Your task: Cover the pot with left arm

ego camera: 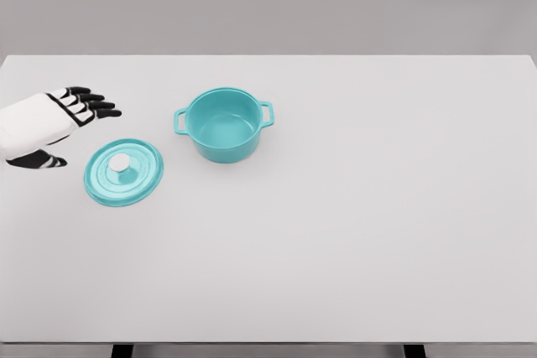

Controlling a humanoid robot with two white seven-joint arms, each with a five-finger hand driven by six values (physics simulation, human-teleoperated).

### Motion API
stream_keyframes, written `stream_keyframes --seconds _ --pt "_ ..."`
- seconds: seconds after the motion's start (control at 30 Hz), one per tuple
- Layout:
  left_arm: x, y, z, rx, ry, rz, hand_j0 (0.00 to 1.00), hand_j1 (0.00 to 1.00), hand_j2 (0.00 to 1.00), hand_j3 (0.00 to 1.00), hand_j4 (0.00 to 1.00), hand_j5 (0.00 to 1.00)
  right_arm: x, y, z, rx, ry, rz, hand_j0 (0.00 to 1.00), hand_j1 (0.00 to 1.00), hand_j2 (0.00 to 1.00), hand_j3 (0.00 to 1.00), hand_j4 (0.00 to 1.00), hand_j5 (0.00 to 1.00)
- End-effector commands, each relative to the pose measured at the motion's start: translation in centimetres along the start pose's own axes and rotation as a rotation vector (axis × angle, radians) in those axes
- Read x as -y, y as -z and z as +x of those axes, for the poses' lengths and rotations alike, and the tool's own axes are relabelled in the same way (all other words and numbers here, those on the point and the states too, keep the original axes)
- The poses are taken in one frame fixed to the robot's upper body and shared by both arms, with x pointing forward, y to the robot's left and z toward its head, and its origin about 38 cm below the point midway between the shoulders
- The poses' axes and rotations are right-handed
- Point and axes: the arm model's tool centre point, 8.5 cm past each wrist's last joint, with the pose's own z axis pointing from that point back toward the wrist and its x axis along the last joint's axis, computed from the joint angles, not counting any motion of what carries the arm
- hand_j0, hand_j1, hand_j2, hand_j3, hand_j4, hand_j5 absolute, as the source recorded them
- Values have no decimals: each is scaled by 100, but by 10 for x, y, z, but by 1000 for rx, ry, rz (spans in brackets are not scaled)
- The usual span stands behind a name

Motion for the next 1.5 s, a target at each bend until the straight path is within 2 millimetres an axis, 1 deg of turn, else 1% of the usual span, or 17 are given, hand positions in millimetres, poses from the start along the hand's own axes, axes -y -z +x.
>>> stream_keyframes --seconds 0.0,0.37,0.47,0.53,0.57,0.6,0.63,0.7,0.73,0.77,0.83,0.9,0.97,1.03,1.07,1.2,1.47 --pt "0 1 2 15 0 0 100 100 100 100 100 100 0 0 0 0 1 -2 100 100 100 100 100 100" --pt "-3 1 0 20 24 -58 100 100 100 100 100 100 -2 0 -3 -10 3 2 100 100 100 100 100 100" --pt "-3 5 4 50 33 -87 100 100 100 100 100 100 -2 0 -3 -10 3 2 100 100 100 100 100 100" --pt "-13 9 -5 42 44 -81 100 100 100 100 100 100 -2 0 -3 -10 3 2 100 100 100 100 100 100" --pt "-7 16 -10 42 36 -106 100 100 100 100 100 100 -2 0 -3 -10 3 2 100 100 100 100 100 100" --pt "-8 23 -14 54 50 -137 100 100 100 100 100 100 -2 0 -3 -10 3 2 100 100 100 100 100 100" --pt "-4 28 -24 40 49 -173 100 100 100 100 100 100 -2 0 -3 -10 3 2 100 100 100 100 100 100" --pt "0 38 -20 88 66 -218 100 100 100 100 100 100 -2 0 -3 -10 3 2 100 100 100 100 100 100" --pt "-2 44 -17 105 79 -228 100 100 100 100 100 100 -2 0 -3 -10 3 2 100 100 100 100 100 100" --pt "-1 46 -17 110 77 -238 100 100 100 100 100 100 -2 0 -3 -10 1 2 100 100 100 100 100 100" --pt "-9 46 -27 103 10 -216 100 100 100 100 100 100 -2 0 -3 -10 3 2 100 100 100 100 100 100" --pt "-1 40 -41 85 -110 -315 100 100 100 100 100 100 -2 0 -3 -10 1 2 100 100 100 100 100 100" --pt "6 40 -37 111 -147 -371 100 100 100 100 100 100 -2 0 -3 -10 1 2 100 100 100 100 100 100" --pt "11 45 -25 160 -195 -362 100 100 100 100 100 100 -2 0 -3 -10 3 2 100 100 100 100 100 100" --pt "14 50 -14 175 -277 -357 100 100 100 100 100 100 -2 0 -3 -10 3 2 100 100 100 100 100 100" --pt "7 52 -17 164 -262 -349 100 100 100 100 100 100 -2 0 -3 -10 3 2 100 100 100 100 100 100" --pt "10 57 -17 152 -219 -382 100 100 100 100 100 100 -2 0 -3 -10 3 2 100 100 100 100 100 100"
